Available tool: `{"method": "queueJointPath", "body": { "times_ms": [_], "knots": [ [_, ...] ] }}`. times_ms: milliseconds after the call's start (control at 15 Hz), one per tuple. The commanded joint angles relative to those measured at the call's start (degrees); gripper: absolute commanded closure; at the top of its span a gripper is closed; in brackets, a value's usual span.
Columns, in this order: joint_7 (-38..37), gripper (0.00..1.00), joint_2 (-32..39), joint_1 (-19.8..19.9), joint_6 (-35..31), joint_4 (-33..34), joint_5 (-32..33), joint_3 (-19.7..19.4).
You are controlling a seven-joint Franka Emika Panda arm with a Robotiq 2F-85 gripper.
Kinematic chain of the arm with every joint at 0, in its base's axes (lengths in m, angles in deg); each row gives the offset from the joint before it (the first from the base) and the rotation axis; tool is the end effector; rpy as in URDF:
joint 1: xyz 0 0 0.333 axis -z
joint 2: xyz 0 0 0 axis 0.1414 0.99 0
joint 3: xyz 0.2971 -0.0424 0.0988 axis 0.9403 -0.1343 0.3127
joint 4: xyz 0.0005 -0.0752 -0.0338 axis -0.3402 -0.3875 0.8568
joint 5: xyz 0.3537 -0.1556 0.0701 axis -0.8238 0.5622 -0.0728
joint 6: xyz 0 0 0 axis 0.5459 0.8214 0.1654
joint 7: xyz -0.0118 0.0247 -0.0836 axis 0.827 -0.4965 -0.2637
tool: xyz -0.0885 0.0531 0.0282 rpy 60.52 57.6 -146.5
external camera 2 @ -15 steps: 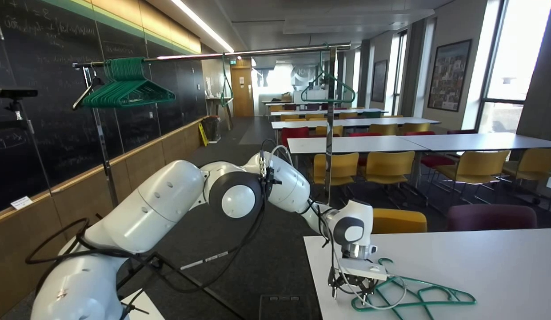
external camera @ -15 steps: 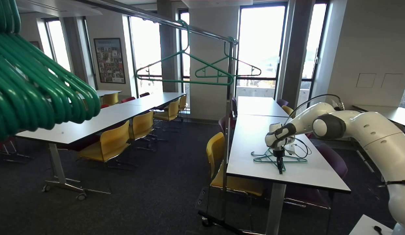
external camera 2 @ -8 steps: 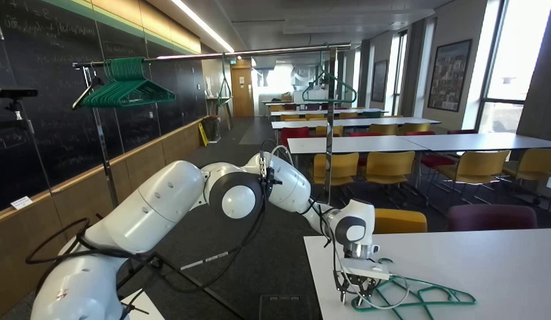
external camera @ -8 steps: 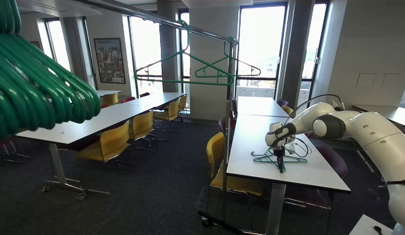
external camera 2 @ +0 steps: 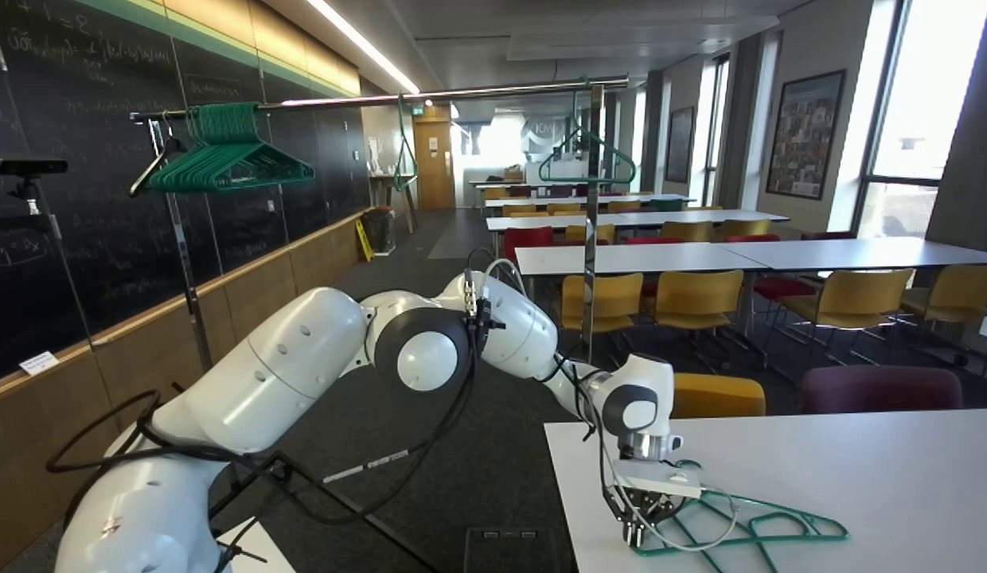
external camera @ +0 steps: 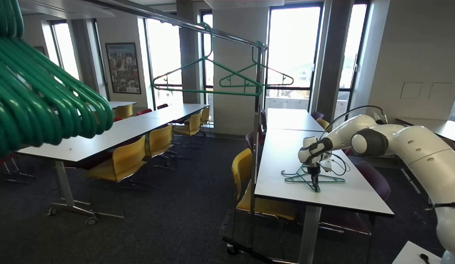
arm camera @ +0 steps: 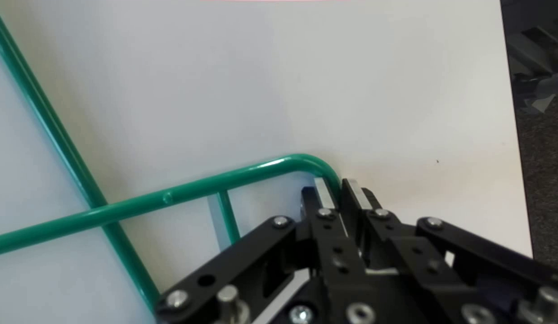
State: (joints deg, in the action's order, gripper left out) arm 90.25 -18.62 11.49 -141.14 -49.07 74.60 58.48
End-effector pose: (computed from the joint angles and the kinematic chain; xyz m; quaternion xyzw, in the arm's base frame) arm 0.6478 -0.2994 0.1466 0.9559 0.2682 -0.1193 0.0125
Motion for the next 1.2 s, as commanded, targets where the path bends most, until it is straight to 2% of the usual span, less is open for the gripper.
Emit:
{"method": "queueJointPath", "body": {
  "times_ms": [0,400,533,1000,1133],
  "knots": [
    [0.1,0.97,-0.82,0.72,1.75,0.65,0.42,0.63],
    [4.04,0.97,-11.91,1.62,-2.66,-9.53,-2.52,4.3],
    [3.3,0.97,-15.78,1.01,-5.82,-13.23,-3.24,4.19],
    [-8.43,0.97,-26.71,-3.03,-36.46,-29.5,2.74,-0.99],
    [-14.0,0.97,-28.2,-4.94,-44.83,-33.07,6.23,-3.97]
  ]
}}
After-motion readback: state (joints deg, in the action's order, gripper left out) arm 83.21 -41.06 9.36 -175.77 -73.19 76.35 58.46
